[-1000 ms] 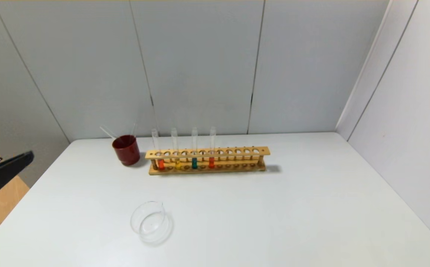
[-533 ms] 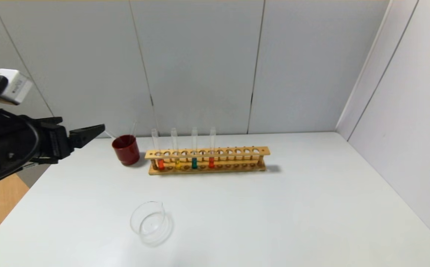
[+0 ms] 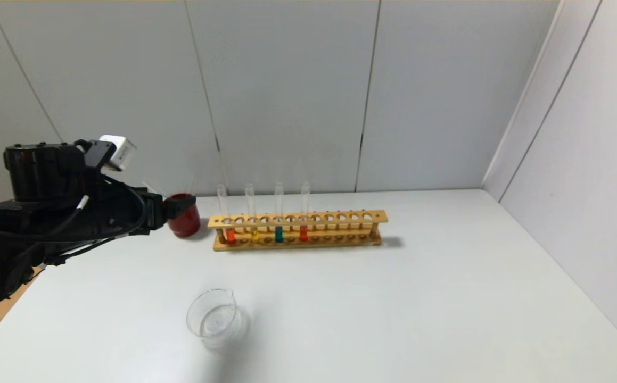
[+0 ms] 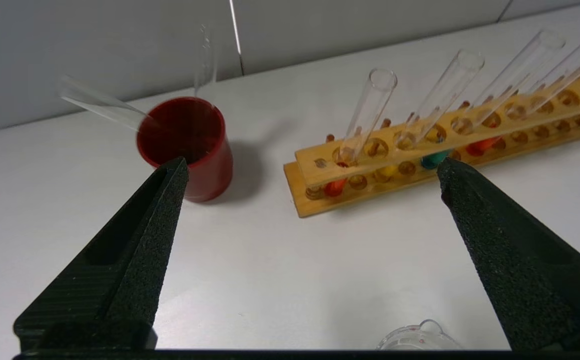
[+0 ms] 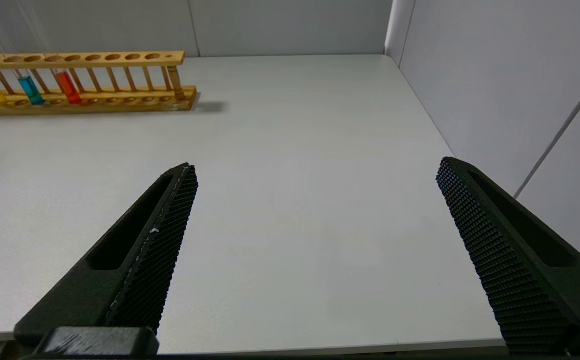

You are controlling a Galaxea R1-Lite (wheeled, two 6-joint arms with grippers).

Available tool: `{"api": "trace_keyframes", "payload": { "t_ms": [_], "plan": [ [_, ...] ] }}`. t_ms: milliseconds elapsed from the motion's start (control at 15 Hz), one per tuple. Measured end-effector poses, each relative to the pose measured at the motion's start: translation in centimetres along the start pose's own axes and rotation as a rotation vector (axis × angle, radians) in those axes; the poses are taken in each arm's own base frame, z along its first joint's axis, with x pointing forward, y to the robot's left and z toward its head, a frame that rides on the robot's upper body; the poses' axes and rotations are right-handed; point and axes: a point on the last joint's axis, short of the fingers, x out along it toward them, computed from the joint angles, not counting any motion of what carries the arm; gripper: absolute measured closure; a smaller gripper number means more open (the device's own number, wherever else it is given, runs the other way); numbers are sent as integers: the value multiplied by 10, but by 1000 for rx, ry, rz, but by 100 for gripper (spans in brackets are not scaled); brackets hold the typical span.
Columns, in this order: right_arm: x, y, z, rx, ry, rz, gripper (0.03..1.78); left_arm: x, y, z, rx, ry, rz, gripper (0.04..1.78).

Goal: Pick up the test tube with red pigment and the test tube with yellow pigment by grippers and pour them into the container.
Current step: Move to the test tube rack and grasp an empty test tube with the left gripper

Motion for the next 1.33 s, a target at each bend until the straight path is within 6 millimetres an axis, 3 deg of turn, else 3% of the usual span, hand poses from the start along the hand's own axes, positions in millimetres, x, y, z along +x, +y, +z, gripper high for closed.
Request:
{"api": "trace_keyframes", "payload": {
  "t_ms": [733,1333],
  "plan": [
    [0,0,0,0,0,0,6,48,-3,-23,21,-39,-33,7],
    [0,0,0,0,0,0,6,65,-10,-38,22,10,-61,7]
  ]
}}
